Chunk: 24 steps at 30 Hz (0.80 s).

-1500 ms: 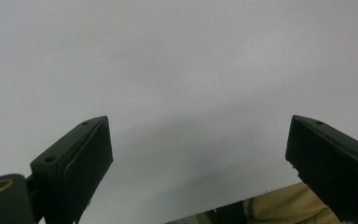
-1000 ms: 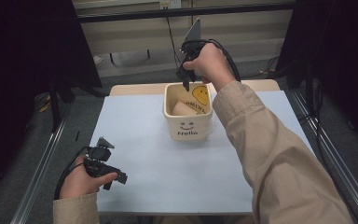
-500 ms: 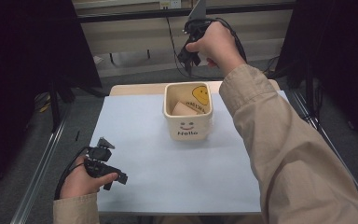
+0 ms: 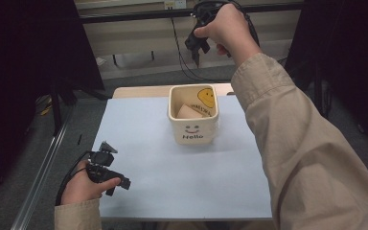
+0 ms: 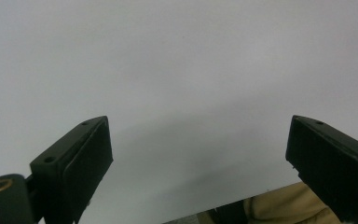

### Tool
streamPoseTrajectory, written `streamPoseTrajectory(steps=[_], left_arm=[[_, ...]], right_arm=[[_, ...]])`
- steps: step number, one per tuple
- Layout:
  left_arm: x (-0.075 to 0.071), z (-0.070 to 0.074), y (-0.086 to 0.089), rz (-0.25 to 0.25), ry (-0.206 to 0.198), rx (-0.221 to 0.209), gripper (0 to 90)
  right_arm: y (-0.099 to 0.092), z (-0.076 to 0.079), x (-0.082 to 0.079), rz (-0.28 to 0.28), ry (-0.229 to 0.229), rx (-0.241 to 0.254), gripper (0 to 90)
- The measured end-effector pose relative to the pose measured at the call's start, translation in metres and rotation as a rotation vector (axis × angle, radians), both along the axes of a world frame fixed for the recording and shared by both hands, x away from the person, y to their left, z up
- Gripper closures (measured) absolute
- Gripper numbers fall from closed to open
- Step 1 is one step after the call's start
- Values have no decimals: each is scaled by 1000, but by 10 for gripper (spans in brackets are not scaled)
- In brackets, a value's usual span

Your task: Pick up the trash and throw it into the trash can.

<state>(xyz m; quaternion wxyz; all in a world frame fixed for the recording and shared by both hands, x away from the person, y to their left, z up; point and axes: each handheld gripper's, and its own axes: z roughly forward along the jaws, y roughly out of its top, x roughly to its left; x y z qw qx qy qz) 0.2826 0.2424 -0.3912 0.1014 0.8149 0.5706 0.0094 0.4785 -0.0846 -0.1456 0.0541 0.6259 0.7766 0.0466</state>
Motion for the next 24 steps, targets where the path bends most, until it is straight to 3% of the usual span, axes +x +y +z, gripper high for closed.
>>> streamPoseTrajectory(steps=[13, 24], left_arm=[[0, -4, -1, 10, 7, -11, 69], [1, -1, -3, -3, -4, -8, 68]], right_arm=[[-6, -2, -4, 16, 1, -2, 86], [-45, -27, -22, -5, 14, -11, 85]])
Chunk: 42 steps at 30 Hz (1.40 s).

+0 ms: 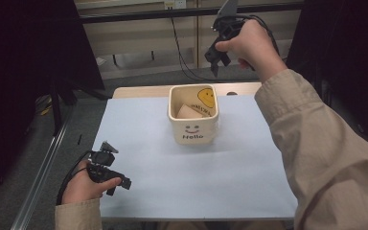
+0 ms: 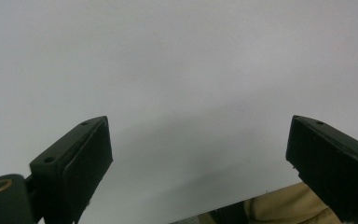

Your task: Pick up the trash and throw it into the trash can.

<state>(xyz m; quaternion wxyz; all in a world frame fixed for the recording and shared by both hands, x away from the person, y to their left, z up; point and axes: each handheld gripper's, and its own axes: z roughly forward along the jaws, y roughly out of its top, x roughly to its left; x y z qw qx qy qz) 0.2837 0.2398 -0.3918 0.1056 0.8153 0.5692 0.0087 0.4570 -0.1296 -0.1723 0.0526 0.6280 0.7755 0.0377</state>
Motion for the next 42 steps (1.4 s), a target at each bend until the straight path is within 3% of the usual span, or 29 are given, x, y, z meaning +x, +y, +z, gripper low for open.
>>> streamPoseTrajectory(steps=[9, 12, 14, 17, 24, 33, 36, 42], left_arm=[[0, 1, -1, -5, -9, 4, 68], [0, 1, -1, -9, -10, 5, 68], [0, 2, -1, -8, -8, 5, 68], [-1, 2, -3, -4, -6, 0, 68], [-2, 3, -5, -9, -1, -2, 68], [-1, 2, -5, -9, -9, 3, 68], [-1, 2, -5, -17, 6, 14, 68], [-1, 1, -6, -12, -2, 11, 68]], right_arm=[[-41, -28, -24, -18, 9, -5, 85], [-55, -41, -35, -21, 2, -5, 86], [-65, -53, -42, -29, 22, 2, 86], [-77, -68, -52, -30, 31, -27, 87], [-102, -96, -79, -8, 32, -26, 86], [-125, -134, -114, 14, 38, -27, 84], [-131, -149, -126, 26, 53, -32, 84], [-139, -180, -148, 34, 76, -24, 84]])
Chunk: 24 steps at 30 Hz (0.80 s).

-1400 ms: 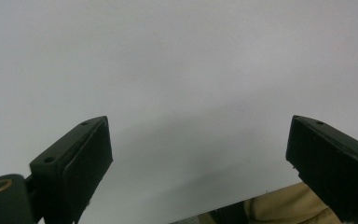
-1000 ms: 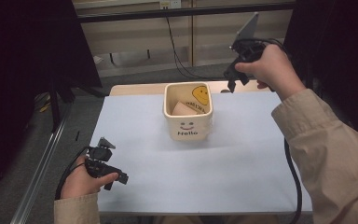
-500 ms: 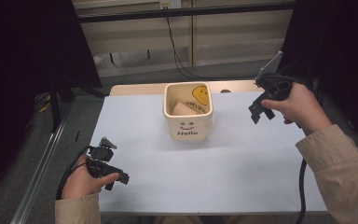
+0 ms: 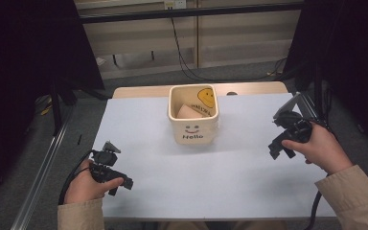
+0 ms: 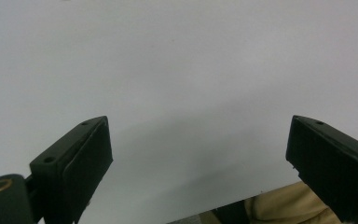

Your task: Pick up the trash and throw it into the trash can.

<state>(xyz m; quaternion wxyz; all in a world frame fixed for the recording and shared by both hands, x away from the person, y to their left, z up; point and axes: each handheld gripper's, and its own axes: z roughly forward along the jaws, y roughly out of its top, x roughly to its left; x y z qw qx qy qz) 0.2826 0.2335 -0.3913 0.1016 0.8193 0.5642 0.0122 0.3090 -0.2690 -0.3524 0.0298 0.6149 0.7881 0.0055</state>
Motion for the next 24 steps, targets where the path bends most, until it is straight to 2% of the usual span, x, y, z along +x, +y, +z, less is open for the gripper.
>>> streamPoseTrajectory(steps=[5, 11, 14, 19, 22, 24], left_arm=[[0, -1, -1, 7, 2, -4, 68], [1, -2, -1, 2, -3, 7, 68], [1, -3, -1, 9, 4, 0, 68], [1, -1, 0, 6, 15, 2, 68], [1, -3, 0, 11, 1, 5, 68], [2, -3, -1, 6, 9, 5, 68]], right_arm=[[-11, -30, -16, -14, 31, 1, 83], [-20, -55, -31, -24, 56, 17, 83], [-24, -65, -38, -21, 58, 15, 82], [-26, -82, -52, -23, 86, -8, 82], [-28, -87, -59, -22, 74, -11, 80], [-28, -88, -62, -16, 80, -5, 79]])
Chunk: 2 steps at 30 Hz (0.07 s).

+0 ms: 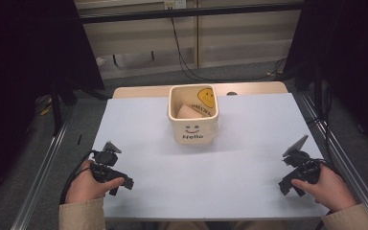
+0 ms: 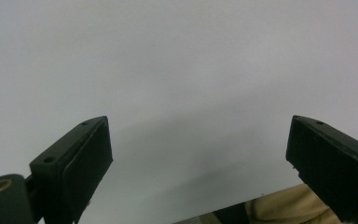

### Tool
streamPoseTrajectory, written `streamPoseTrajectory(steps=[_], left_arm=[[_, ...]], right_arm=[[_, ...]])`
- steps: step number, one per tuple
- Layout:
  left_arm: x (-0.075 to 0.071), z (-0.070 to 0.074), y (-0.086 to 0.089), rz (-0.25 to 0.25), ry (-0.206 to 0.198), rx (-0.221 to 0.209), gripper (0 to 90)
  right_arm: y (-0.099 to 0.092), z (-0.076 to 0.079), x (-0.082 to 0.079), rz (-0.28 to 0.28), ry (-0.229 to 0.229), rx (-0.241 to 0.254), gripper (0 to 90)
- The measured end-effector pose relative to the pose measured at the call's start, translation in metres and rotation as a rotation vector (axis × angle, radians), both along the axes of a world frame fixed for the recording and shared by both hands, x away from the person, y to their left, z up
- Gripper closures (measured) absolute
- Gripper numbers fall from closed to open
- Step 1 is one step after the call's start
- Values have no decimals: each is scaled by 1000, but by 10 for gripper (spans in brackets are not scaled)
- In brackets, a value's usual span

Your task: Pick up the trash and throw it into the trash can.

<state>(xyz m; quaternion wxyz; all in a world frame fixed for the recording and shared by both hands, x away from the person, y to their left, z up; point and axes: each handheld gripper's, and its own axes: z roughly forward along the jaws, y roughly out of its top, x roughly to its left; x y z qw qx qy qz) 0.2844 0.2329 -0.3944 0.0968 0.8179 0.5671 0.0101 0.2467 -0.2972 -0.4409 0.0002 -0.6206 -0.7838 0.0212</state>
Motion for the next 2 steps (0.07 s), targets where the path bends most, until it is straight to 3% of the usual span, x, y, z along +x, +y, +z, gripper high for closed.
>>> streamPoseTrajectory(steps=[2], left_arm=[[1, 0, 0, -6, 9, 8, 68]], right_arm=[[-1, -1, -2, 2, -3, -2, 79]])
